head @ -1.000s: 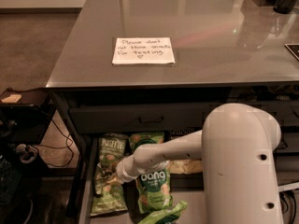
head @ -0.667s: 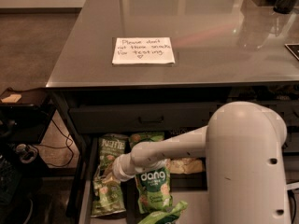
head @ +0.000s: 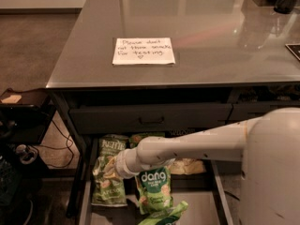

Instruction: Pick green jalapeno chip bag from middle drawer and place on counter

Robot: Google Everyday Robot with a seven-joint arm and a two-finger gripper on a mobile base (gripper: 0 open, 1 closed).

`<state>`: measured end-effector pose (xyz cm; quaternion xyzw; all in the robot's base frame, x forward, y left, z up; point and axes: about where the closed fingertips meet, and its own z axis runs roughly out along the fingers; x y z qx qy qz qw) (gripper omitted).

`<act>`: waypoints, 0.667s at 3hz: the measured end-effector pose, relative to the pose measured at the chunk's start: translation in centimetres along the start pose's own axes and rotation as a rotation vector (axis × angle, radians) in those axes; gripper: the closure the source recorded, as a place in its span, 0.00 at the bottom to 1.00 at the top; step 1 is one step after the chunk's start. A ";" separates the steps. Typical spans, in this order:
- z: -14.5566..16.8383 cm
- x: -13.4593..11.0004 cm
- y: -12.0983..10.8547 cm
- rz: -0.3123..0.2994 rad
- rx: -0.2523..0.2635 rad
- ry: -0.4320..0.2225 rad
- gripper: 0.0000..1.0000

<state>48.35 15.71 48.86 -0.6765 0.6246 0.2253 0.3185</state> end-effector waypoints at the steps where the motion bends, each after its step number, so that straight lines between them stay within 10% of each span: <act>1: -5.1 -1.4 -1.2 -0.008 0.002 0.013 1.00; 2: -9.8 -3.0 -1.9 -0.027 -0.017 0.057 1.00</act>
Offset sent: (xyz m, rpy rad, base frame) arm 0.0124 -0.0825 0.1611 -0.1297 -0.0252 0.0409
